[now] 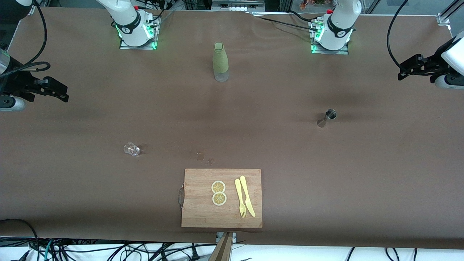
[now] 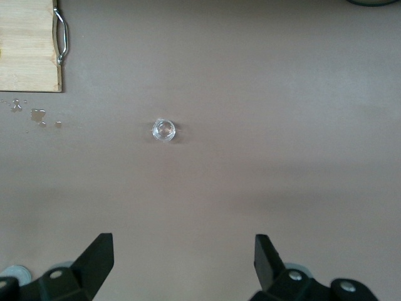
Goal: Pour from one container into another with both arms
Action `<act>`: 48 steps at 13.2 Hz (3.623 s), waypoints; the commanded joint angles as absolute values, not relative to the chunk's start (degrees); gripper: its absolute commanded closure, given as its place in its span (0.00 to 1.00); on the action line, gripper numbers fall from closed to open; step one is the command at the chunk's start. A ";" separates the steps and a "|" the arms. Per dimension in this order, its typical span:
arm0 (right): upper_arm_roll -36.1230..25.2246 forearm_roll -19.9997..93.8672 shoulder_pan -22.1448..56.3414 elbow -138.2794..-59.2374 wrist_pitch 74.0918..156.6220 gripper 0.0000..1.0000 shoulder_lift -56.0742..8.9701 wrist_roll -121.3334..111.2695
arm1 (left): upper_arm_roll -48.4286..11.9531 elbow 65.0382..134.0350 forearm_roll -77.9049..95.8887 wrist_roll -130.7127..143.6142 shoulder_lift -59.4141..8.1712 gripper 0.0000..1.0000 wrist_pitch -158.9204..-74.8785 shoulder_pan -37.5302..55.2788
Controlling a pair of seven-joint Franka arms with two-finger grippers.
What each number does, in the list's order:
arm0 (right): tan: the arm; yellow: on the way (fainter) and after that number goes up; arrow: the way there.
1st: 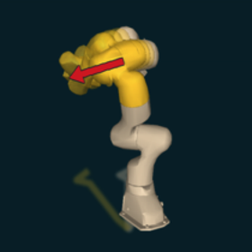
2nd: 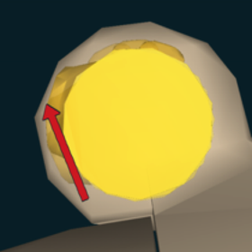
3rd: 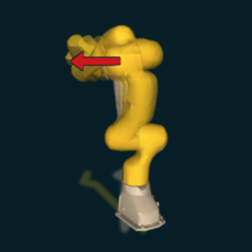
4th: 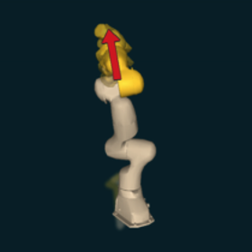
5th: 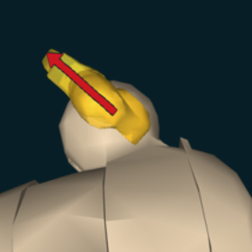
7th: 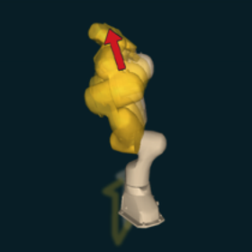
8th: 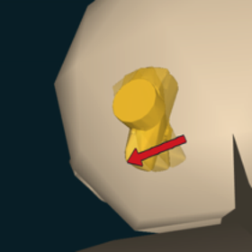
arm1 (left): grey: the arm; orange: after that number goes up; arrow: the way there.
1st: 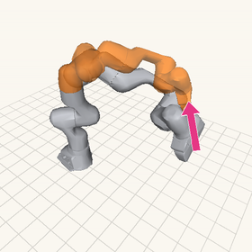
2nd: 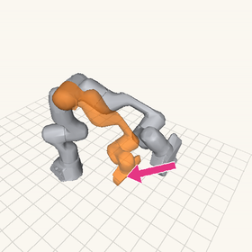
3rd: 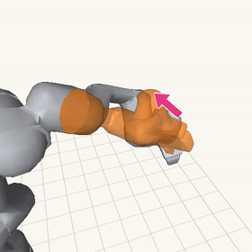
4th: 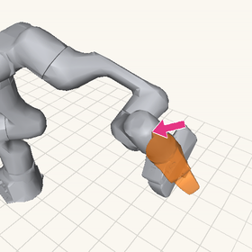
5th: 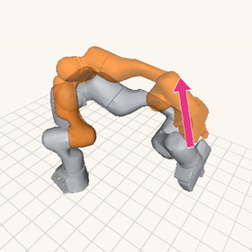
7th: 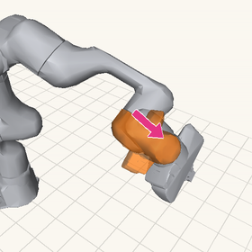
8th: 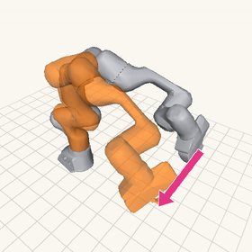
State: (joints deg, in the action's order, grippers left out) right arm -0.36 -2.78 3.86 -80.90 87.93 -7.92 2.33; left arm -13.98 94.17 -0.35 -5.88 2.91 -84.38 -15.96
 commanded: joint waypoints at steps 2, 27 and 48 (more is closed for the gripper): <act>-0.35 -3.34 3.60 -80.77 88.24 0.00 -7.82 1.67 | -14.15 93.17 0.53 -6.32 3.09 0.00 -84.02 -15.91; -0.35 -3.60 3.78 -81.04 90.17 0.00 -13.08 2.64 | -14.15 97.47 0.35 -6.07 3.60 0.00 -85.07 -16.00; -0.61 21.93 -8.78 -83.58 107.58 0.00 -33.56 -61.81 | -13.80 106.18 12.55 -43.37 -9.12 0.00 -101.25 -28.47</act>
State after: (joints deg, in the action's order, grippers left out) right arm -0.96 15.63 -6.65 -82.94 106.46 -31.66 -52.13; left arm -13.49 106.91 9.41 -35.49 -5.83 -100.37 -26.27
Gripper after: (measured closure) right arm 0.000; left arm 0.000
